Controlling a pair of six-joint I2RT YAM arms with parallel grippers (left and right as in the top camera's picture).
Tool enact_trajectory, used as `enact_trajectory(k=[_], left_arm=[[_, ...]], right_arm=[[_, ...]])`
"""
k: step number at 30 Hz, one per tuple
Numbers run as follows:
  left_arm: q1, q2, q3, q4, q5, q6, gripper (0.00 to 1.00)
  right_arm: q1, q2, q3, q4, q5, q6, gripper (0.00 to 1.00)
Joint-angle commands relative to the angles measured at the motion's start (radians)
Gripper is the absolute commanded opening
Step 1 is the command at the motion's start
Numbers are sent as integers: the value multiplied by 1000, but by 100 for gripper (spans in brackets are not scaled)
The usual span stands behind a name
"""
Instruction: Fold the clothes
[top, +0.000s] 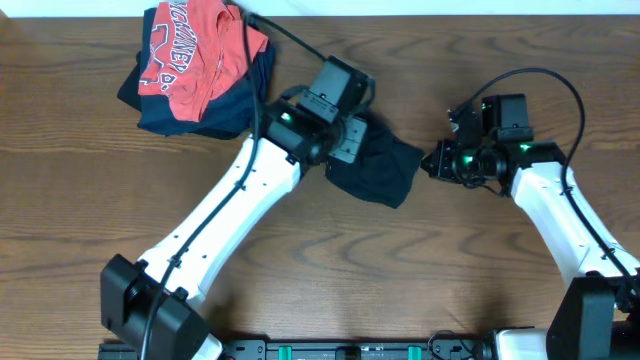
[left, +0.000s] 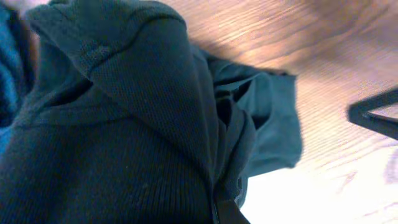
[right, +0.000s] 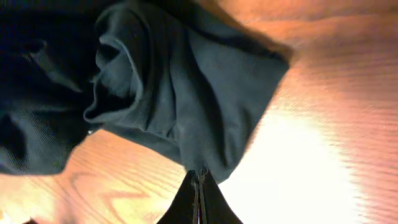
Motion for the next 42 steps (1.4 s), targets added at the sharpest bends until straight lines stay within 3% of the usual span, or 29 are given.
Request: enact_trajectory(k=[1,14,15,18,21,24,29,35,39,42], left_arm=[[-52,45,26,22,-16,21,6],[-184,212,26,138,37,20,10],[-188,212,26,148,47,20,14],[-192,212,26,171,64,19,45],[-192,212,26,177,79,19,65],[-192,212,26,189,153,19,99],[-165,180,40,196,175,-40,98],[-13,68,51,191,175,-138,98],[101,2,51,148,175,-143,98],[169,-11,51,93,176,-143,98]], right_arm=[[-64,0,13,11,-56,-21,1],[-349,-100,200,9,-182,-44,1],[-358,-104,211,6,-182,-44,1],[-383,-109,237,-5,-182,-44,1],[-402,-109,241,0,-182,-44,1],[-412,-109,241,-1,-182,-45,1],[-414,-108,240,-34,-181,-62,1],[-406,-107,235,-114,-176,-123,2],[-359,-101,216,-176,-151,-189,12],[-288,-90,203,-225,-131,-256,27]])
